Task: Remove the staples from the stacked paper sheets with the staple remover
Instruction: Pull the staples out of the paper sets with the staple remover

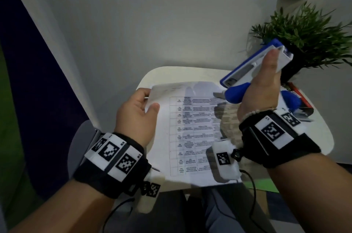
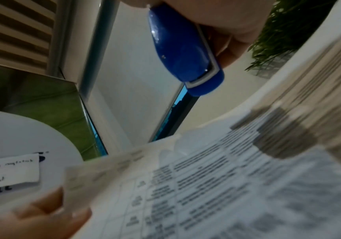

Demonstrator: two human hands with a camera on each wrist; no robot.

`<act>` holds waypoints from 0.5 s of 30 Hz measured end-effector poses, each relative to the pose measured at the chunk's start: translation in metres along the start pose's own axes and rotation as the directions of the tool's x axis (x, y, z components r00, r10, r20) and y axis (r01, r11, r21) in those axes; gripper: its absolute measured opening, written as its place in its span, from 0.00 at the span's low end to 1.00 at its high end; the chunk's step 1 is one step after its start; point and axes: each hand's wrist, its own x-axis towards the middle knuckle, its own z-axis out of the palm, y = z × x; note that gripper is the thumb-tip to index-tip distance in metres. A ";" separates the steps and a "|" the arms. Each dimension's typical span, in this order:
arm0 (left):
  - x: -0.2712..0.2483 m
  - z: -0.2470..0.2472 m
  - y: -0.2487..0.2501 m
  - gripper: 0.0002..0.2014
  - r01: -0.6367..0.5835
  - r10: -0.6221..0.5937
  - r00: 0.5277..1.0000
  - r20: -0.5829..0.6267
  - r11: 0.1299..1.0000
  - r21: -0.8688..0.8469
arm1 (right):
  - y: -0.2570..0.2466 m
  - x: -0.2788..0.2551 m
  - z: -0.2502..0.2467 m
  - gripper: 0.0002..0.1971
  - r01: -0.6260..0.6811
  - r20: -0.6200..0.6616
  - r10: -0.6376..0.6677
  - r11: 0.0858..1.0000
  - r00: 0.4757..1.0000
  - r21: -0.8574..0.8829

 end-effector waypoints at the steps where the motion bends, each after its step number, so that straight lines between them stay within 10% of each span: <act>1: 0.002 -0.002 -0.004 0.20 -0.047 0.047 0.999 -0.012 0.998 0.032 | 0.005 0.002 -0.004 0.22 -0.030 -0.014 0.030 0.999 0.999 -0.042; 7: -0.002 -0.006 -0.024 0.22 -0.548 0.470 0.830 0.299 0.785 0.287 | 0.042 0.000 -0.025 0.66 -0.244 -0.009 0.252 0.926 0.968 -0.288; 13: -0.005 -0.007 -0.031 0.18 -0.612 0.493 0.778 0.389 0.734 0.294 | 0.042 -0.006 -0.029 0.49 -0.290 0.002 0.315 0.876 0.949 -0.386; 15: -0.004 -0.008 -0.029 0.19 -0.520 0.417 0.834 0.361 0.814 0.259 | 0.043 -0.006 -0.029 0.51 -0.297 -0.001 0.324 0.864 0.946 -0.407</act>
